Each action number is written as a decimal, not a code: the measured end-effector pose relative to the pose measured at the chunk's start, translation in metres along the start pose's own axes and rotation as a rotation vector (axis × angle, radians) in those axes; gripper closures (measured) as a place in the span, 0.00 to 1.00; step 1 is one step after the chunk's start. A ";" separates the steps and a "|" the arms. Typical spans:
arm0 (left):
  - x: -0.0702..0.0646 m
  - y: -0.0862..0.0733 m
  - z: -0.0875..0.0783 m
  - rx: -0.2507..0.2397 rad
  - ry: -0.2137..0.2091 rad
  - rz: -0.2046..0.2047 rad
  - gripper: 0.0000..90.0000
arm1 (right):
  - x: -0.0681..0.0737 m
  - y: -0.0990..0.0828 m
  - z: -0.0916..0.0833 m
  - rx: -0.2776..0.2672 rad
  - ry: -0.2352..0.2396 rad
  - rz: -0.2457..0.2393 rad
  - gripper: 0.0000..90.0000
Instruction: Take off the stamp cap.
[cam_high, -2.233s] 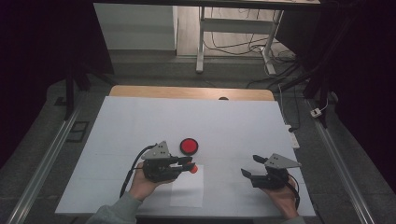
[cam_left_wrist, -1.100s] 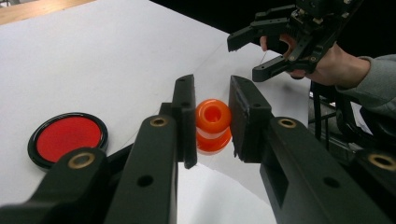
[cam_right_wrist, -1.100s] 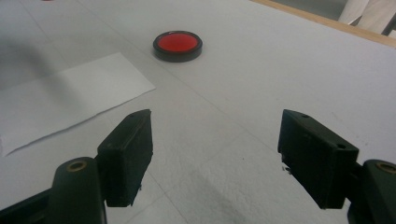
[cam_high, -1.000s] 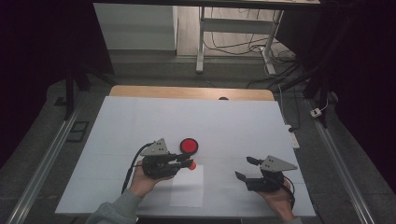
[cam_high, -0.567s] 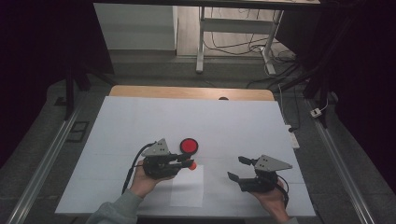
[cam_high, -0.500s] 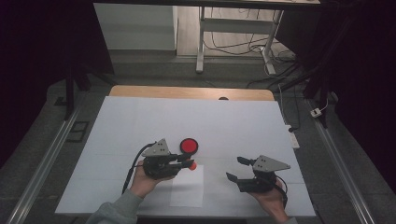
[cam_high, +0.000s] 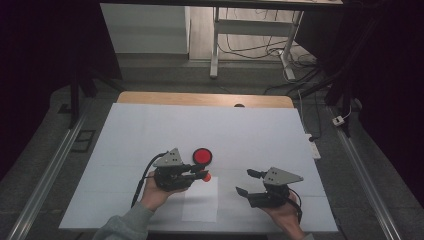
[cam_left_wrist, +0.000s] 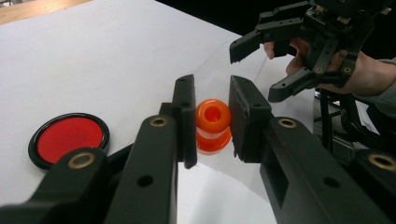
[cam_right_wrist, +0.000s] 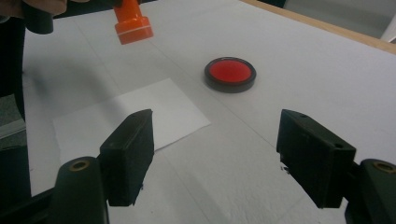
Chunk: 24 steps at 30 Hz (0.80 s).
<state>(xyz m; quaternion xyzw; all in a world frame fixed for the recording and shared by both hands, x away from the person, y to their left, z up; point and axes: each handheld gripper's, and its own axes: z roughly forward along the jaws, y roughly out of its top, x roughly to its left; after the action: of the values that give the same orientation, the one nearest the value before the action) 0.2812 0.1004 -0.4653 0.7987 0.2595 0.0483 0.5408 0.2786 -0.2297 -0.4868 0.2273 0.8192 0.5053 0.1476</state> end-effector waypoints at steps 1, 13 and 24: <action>0.000 0.000 0.000 0.001 0.000 -0.001 0.81 | 0.001 0.001 0.001 0.005 0.003 -0.004 0.30; 0.001 -0.001 0.001 0.004 0.001 -0.002 0.81 | 0.013 0.003 0.020 0.029 0.043 -0.027 0.30; 0.001 -0.001 0.002 0.005 0.000 -0.004 0.81 | 0.017 0.005 0.029 0.041 0.056 -0.039 0.30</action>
<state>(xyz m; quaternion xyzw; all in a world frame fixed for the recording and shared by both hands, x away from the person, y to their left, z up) 0.2826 0.0994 -0.4676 0.7995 0.2612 0.0465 0.5390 0.2788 -0.1968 -0.4956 0.2002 0.8374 0.4918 0.1297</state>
